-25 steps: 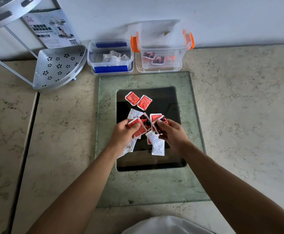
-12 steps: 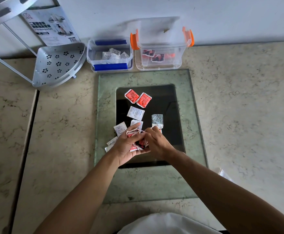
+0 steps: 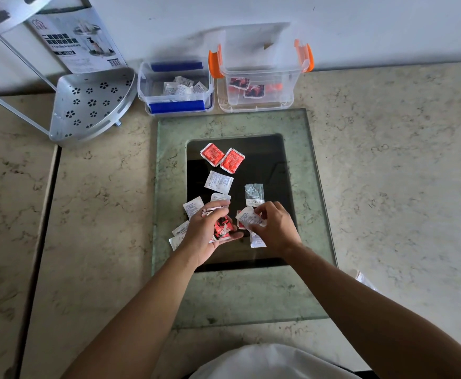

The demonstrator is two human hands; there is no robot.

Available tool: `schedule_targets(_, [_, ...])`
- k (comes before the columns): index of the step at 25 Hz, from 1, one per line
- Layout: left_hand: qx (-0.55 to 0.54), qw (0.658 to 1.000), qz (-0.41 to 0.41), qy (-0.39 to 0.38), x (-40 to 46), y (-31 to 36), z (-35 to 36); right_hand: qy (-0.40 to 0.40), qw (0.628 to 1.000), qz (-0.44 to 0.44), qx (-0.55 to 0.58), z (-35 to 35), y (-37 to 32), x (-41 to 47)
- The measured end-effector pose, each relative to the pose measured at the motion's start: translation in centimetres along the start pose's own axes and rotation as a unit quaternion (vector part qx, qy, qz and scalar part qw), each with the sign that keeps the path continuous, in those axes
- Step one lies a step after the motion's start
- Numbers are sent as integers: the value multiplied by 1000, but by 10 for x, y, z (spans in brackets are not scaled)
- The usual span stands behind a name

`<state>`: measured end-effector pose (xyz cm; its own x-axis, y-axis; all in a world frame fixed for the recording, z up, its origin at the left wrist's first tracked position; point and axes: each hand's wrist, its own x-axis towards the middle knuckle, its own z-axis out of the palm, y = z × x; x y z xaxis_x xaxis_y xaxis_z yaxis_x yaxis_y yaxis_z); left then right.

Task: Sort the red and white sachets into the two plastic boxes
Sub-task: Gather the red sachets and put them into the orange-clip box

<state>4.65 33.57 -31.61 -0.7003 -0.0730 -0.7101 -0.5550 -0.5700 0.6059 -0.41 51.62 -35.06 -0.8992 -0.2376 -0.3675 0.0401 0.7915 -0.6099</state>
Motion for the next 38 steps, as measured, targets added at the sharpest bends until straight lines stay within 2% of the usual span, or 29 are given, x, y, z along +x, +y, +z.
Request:
schedule_targets(2, [208, 976, 53, 22, 5, -1, 7, 8, 999, 1, 37, -7, 6, 1])
schedule_targets(4, [390, 914, 111, 28, 12, -2, 15, -1, 999, 6, 34, -13, 12, -1])
schedule_targets(5, [446, 883, 142, 34, 15, -3, 19, -17, 999, 8, 33, -16, 14, -2])
schedule_targets(8, [543, 811, 214, 52, 24, -4, 26, -35, 998, 24, 45, -22, 22, -9])
schedule_targets(12, [683, 684, 256, 22, 34, -11, 30, 0, 1000, 17, 5, -26, 26, -13])
schedule_targets(16, [716, 647, 261, 4, 37, -13, 36, -8, 998, 46, -43, -11, 16, -18])
schedule_targets(18, [707, 667, 234, 11, 37, -12, 36, -4, 998, 59, -13, -9, 15, -17])
schedule_targets(19, [685, 696, 213, 19, 37, -12, 35, 2, 998, 63, 10, -11, 16, -15])
schedule_targets(21, [610, 776, 159, 27, 35, -8, 34, 21, 996, 80, 43, -18, 21, -11])
schedule_targets(24, [450, 888, 92, 11, 30, -2, 30, 43, 992, 102, 65, -27, 28, -8])
schedule_targets(27, [282, 958, 51, 26, 21, 3, 23, 76, 991, 97, 59, -31, 23, -4])
schedule_targets(29, [178, 983, 43, 25, 21, 4, 18, 83, 992, 79, 62, -31, 10, 1])
schedule_targets(31, [98, 994, 38, 12, 21, 6, 13, 6, 994, 50, 94, -26, -10, 7])
schedule_targets(33, [28, 999, 26, -9, 22, 11, 9, -68, 991, 16, 111, -22, -33, 15])
schedule_targets(38, [-101, 993, -21, -64, 30, 36, 1, -128, 972, -78, 179, -19, -82, 46])
